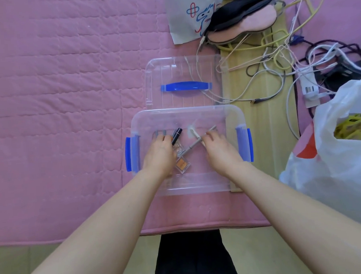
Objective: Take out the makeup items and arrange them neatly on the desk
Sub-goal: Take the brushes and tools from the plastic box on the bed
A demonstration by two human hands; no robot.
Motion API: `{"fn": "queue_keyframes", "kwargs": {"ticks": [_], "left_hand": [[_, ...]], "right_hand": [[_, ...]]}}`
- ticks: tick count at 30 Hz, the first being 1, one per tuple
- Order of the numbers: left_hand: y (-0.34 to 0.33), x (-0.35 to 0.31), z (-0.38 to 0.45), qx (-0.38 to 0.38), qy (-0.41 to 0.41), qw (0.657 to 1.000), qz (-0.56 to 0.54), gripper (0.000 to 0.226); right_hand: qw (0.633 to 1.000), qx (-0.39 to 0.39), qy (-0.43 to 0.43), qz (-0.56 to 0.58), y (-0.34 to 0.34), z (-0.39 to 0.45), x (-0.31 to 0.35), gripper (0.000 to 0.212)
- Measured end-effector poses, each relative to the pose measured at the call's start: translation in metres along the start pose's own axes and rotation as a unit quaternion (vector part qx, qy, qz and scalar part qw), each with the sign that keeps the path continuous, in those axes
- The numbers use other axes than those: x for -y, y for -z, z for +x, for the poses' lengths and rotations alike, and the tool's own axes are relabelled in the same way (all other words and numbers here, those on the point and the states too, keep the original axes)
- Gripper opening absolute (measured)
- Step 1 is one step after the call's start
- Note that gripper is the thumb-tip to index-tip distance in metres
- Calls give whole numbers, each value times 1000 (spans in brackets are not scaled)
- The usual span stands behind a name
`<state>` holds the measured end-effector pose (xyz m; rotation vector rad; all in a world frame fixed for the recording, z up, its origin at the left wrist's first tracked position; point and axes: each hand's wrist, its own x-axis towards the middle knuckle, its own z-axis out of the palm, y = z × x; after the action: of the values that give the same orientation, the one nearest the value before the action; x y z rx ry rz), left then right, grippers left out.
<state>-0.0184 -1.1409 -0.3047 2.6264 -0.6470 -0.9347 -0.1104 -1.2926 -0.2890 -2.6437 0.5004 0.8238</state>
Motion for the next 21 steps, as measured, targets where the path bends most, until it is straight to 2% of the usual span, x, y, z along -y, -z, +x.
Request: {"fn": "queue_keyframes", "kwargs": {"ticks": [4, 12, 17, 21], "left_hand": [[-7, -3, 19, 5, -4, 1000, 25, 28], [-27, -9, 51, -17, 20, 998, 59, 14], [-31, -11, 53, -6, 24, 996, 89, 14], [-25, -8, 50, 25, 19, 999, 40, 16]], "right_hand": [[998, -18, 36, -43, -2, 20, 2, 60], [991, -20, 67, -118, -17, 40, -3, 38], [991, -12, 56, -124, -23, 41, -3, 37], [993, -13, 27, -112, -26, 37, -1, 40]]}}
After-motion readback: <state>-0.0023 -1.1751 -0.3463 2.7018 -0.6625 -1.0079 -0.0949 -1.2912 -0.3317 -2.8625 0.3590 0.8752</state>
